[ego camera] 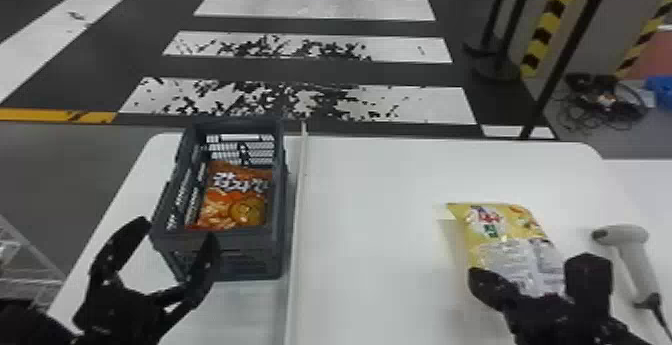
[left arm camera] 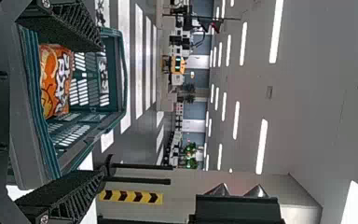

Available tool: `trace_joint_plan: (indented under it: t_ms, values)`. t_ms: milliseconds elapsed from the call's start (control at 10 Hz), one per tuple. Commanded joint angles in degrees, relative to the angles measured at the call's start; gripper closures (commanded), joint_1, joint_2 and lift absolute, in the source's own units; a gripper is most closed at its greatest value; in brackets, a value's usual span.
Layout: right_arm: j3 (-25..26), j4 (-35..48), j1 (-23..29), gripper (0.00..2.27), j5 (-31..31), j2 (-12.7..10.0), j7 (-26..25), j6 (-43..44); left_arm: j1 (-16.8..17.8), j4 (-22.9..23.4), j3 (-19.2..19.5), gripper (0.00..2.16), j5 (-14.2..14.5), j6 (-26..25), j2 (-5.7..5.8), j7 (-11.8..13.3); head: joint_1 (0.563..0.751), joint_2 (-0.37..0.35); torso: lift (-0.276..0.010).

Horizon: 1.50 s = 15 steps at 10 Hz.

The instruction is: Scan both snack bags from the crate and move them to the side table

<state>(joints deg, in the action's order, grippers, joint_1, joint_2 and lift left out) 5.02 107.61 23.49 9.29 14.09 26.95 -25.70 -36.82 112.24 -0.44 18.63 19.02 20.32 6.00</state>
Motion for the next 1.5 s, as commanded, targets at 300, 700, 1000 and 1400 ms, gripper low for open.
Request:
trace_joint_plan:
  t_ms: [300,700,1000,1400]
  values:
    - [3.8,7.6,0.2,1.98,3.1,-1.9,0.3,-1.0,-0.1,0.0,0.0,0.06,0.0,0.4,-0.1,0.2,0.695,0.039,-0.099]
    - [7.1,3.5,1.1,1.98,3.0,-2.5,0.3,0.3,0.0,-0.3,0.0,0.06,0.0,0.5,-0.1,0.2,0.695,-0.021,-0.099]
    - [7.1,-0.8,0.0,1.98,2.4,-2.4,0.3,1.8,0.0,-0.3,0.0,0.06,0.0,0.5,-0.01,0.3,0.695,-0.043,-0.099]
    - [7.0,-5.6,-1.1,1.98,2.1,-2.2,0.3,4.3,-0.1,-0.3,0.0,0.06,0.0,0.5,-0.1,0.3,0.695,-0.065,-0.099]
